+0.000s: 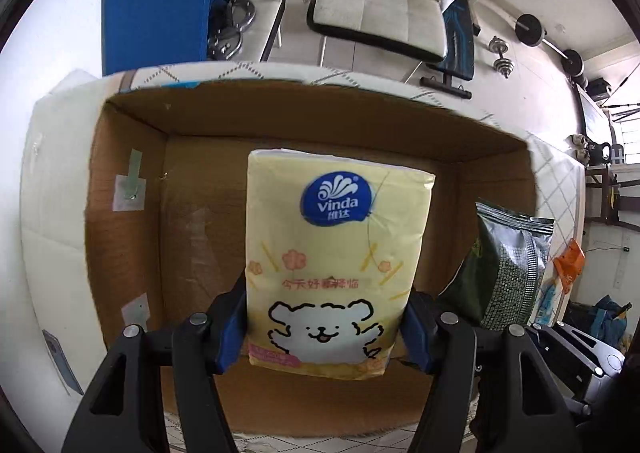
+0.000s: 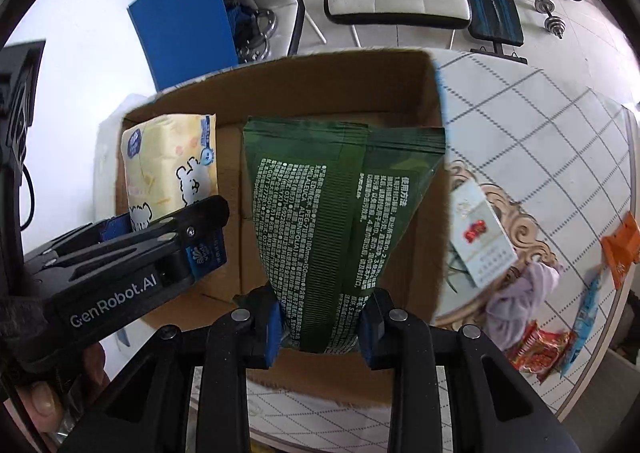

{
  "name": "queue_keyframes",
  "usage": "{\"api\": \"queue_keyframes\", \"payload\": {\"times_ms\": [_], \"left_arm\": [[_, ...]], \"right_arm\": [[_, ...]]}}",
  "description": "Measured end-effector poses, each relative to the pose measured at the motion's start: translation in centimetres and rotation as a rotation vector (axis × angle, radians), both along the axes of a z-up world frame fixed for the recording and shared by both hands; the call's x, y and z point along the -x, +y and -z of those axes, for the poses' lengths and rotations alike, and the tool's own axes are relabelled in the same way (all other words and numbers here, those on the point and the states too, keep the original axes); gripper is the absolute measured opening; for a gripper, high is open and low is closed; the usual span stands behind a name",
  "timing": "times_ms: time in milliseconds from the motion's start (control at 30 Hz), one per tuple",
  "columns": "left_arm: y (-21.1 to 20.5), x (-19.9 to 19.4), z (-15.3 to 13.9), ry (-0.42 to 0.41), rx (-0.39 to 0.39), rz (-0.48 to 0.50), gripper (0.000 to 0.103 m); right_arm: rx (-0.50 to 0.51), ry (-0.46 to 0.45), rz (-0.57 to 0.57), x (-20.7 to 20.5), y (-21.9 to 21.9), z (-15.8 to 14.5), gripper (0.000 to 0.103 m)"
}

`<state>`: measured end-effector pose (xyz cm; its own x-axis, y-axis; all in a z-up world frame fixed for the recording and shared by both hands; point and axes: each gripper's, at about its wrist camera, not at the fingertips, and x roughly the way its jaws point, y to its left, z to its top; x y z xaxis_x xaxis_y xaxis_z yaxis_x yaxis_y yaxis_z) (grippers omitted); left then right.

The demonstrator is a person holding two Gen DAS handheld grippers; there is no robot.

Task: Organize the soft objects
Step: 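Carry both items over the box and open both grippers to drop them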

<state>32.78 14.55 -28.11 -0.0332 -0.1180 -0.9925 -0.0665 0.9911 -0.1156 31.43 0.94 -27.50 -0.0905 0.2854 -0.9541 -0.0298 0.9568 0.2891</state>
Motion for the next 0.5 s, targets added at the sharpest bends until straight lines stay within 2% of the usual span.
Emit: {"api": "queue_keyframes", "payload": {"times_ms": [233, 367, 433, 500], "left_arm": [[0.9, -1.8, 4.1, 0.069, 0.034, 0.020, 0.062], [0.9, -2.5, 5.0, 0.080, -0.006, 0.002, 0.063], [1.1, -2.7, 5.4, 0.099, 0.013, 0.005, 0.063], [1.0, -2.9, 5.2, 0.105, 0.023, 0.017, 0.065]], "right_arm": [[0.097, 0.025, -0.045, -2.1, 2.7, 4.0, 0.032], [0.136, 0.038, -0.065, -2.9, 3.2, 5.3, 0.034], [0.139, 0.034, -0.064, -3.1, 3.2, 5.4, 0.043], [0.139, 0.022, -0.057, -3.1, 3.1, 5.0, 0.069]]}}
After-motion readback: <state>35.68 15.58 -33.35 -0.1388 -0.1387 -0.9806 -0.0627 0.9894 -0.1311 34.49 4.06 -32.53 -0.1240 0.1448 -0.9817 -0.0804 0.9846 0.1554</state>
